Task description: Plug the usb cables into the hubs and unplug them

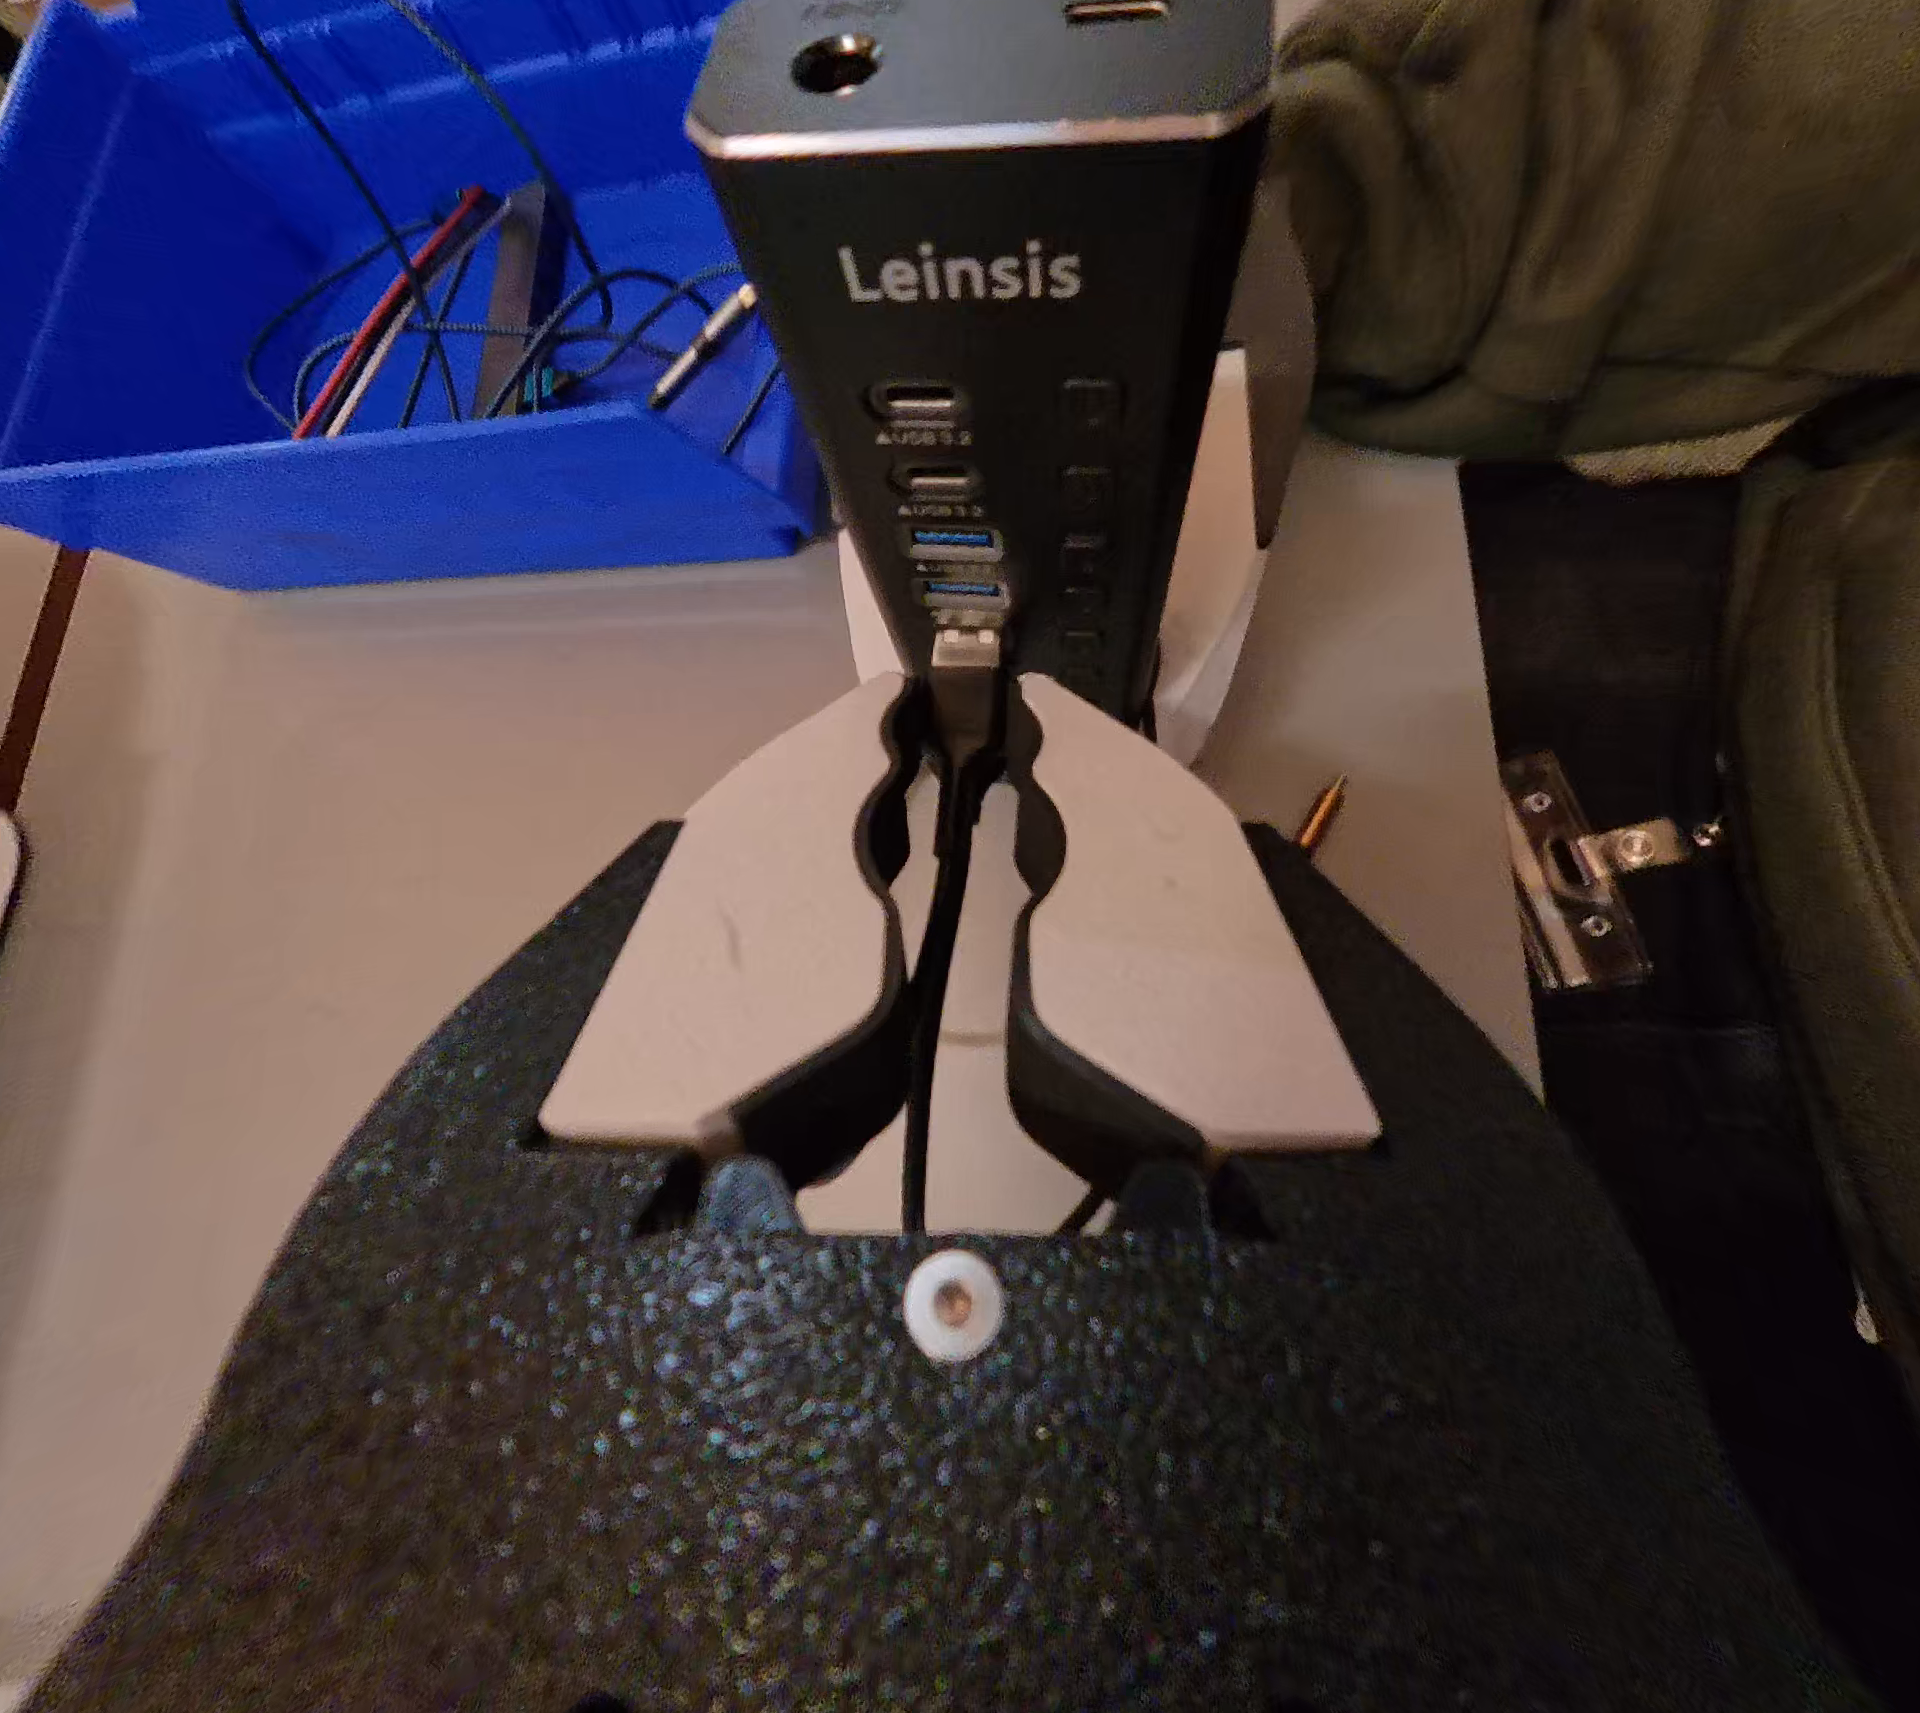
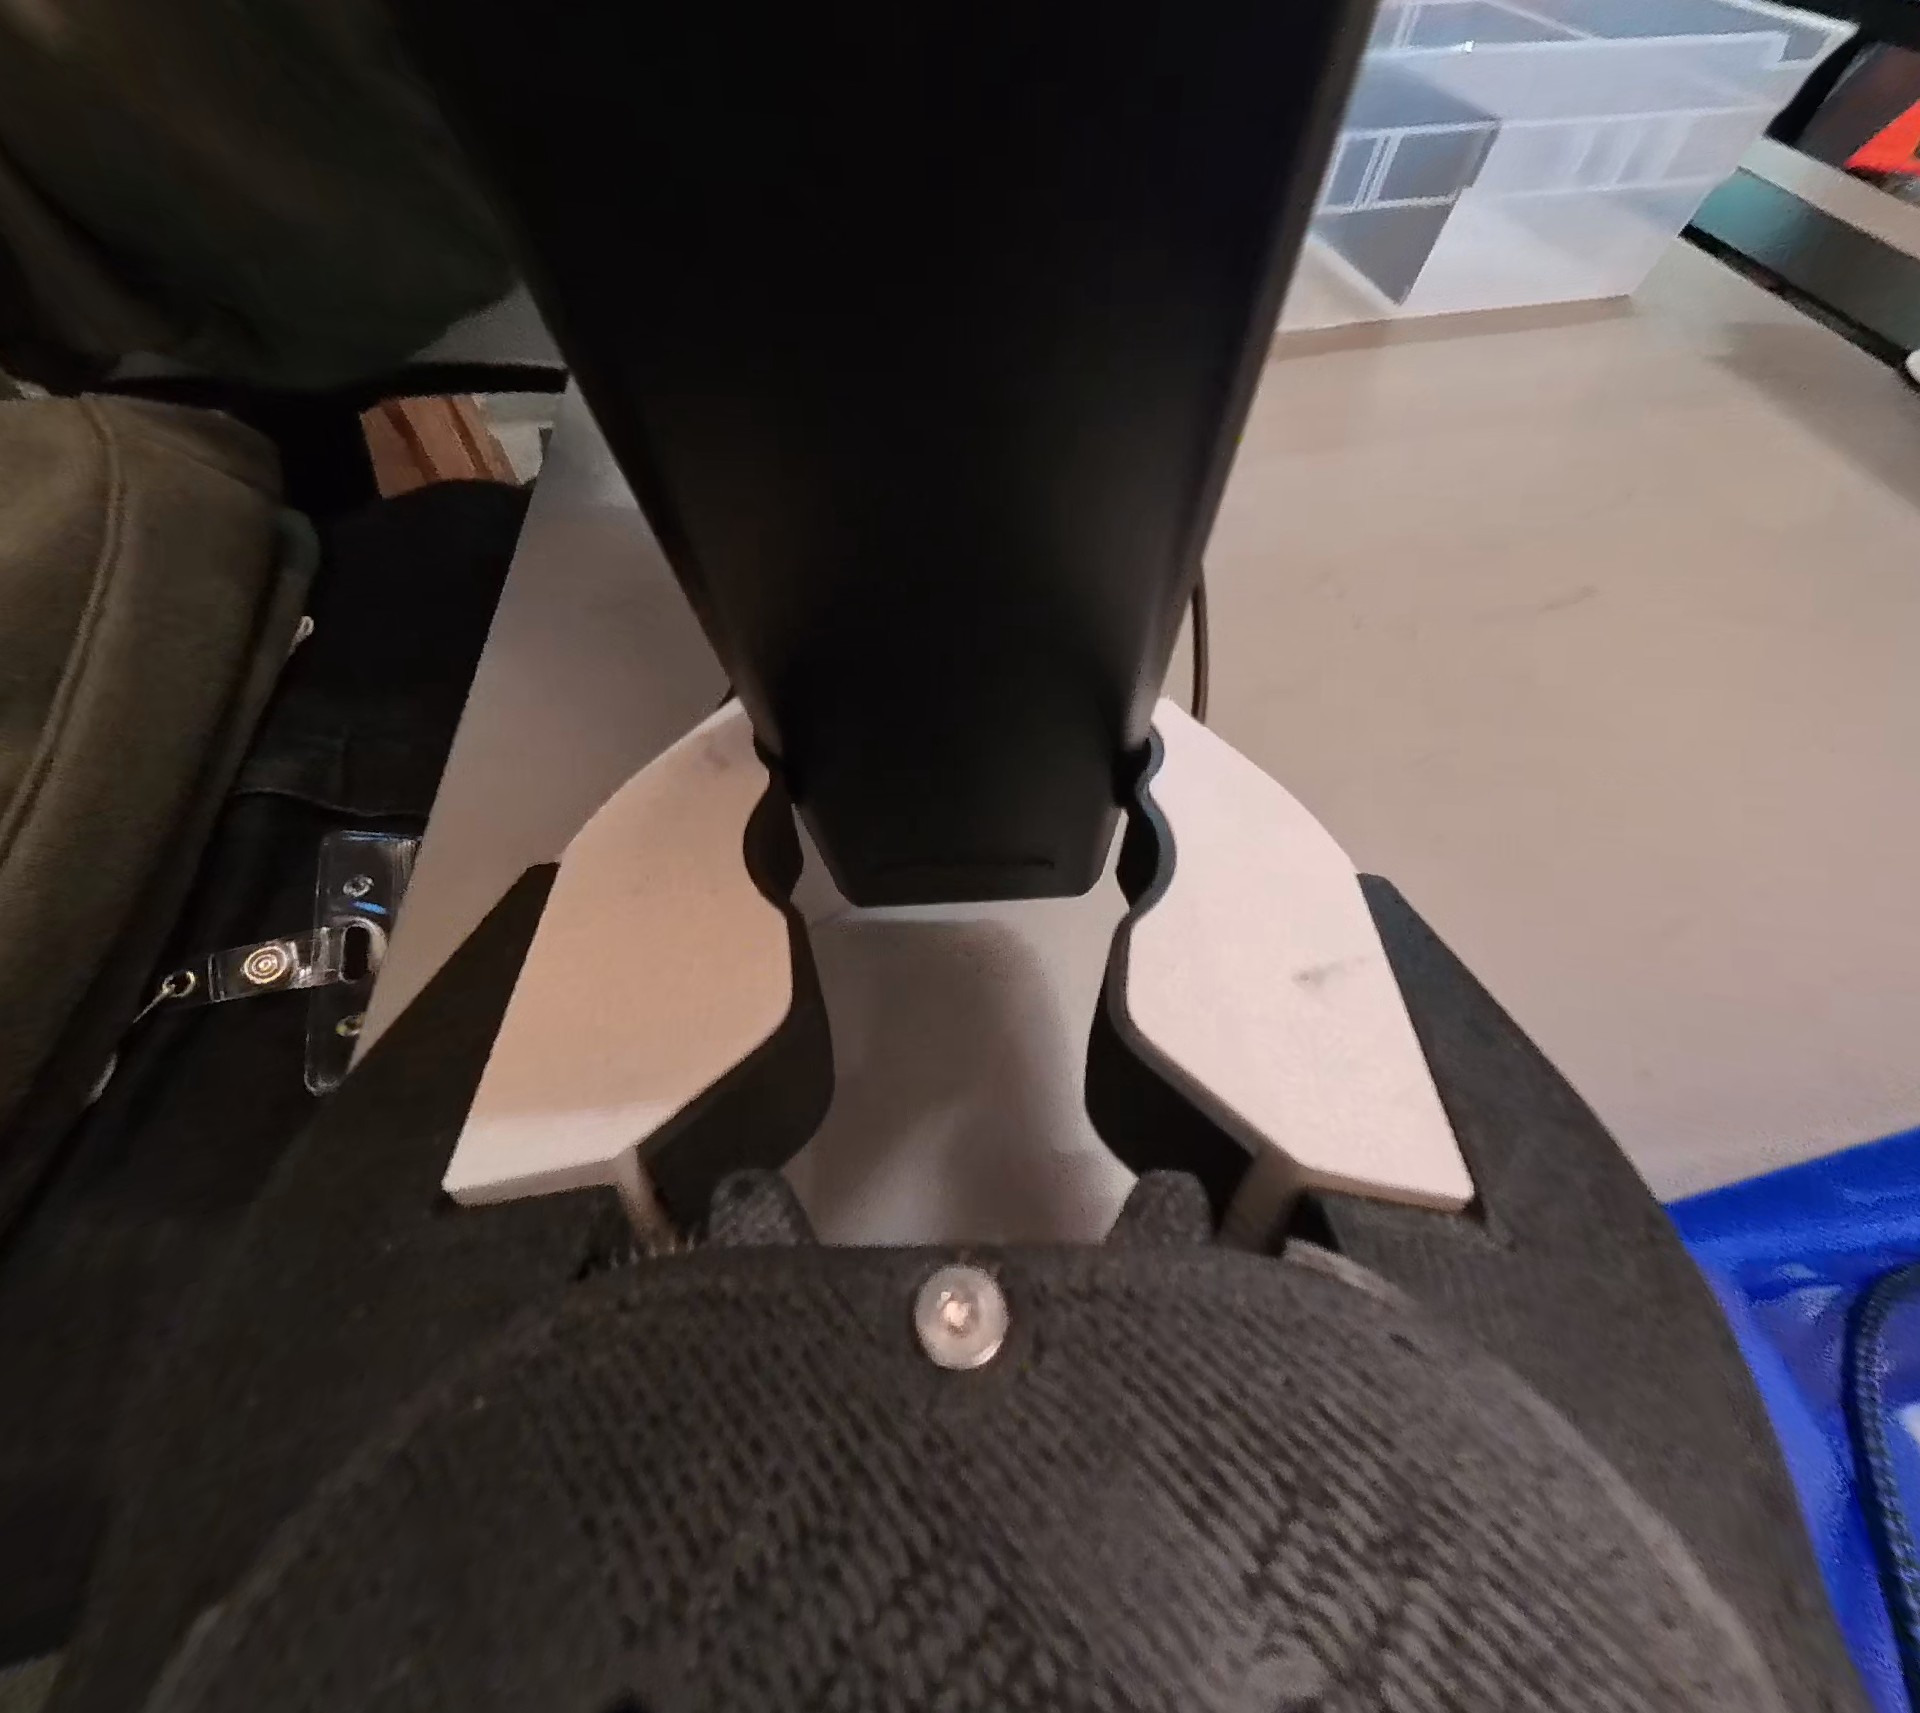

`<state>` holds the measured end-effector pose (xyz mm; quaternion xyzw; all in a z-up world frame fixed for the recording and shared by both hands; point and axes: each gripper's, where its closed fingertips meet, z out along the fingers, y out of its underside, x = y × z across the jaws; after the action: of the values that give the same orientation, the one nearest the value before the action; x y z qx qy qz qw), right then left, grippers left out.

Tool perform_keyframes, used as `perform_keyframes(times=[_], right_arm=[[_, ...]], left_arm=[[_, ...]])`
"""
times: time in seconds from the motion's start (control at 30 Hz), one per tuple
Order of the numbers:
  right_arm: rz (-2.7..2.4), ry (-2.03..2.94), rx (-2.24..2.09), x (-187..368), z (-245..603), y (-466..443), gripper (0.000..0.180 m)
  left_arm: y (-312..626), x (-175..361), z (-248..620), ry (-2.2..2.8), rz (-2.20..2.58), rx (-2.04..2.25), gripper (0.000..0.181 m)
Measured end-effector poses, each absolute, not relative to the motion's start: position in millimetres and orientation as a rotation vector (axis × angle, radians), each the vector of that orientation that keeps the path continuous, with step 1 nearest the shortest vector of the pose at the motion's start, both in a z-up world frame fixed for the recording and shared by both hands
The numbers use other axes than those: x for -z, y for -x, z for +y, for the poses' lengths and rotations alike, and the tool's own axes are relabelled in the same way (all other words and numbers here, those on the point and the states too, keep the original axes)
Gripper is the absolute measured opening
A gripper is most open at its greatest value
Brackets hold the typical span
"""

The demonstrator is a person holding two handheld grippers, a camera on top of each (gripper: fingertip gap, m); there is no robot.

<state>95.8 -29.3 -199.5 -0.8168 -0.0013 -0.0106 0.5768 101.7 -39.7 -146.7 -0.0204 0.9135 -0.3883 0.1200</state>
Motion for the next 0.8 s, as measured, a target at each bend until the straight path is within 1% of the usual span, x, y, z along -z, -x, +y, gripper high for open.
perform_keyframes(times=[0.1, 0.33, 0.47, 0.57, 0.7, 0.8], right_arm=[[-0.021, 1.951, 0.03, 205, -27, -94, 0.061], [-0.022, 1.955, 0.035, 206, -26, -94, 0.061], [-0.022, 1.926, 0.029, 202, -28, -94, 0.061], [-0.019, 1.916, 0.025, 200, -29, -94, 0.061], [-0.011, 1.905, 0.016, 199, -29, -95, 0.061], [-0.013, 1.911, 0.016, 200, -29, -95, 0.061]], left_arm=[[-101, 151, -37, 0.06, 2.686, 1.021, 0.015], [-100, 151, -38, 0.05, 2.721, 1.001, 0.015], [-98, 147, -43, 0.048, 2.712, 1.116, 0.018], [-97, 138, -46, 0.047, 2.696, 1.177, 0.04], [-97, 105, -64, 0.056, 2.607, 1.287, 0.07], [-92, 76, -91, 0.063, 2.568, 1.4, 0.078]])
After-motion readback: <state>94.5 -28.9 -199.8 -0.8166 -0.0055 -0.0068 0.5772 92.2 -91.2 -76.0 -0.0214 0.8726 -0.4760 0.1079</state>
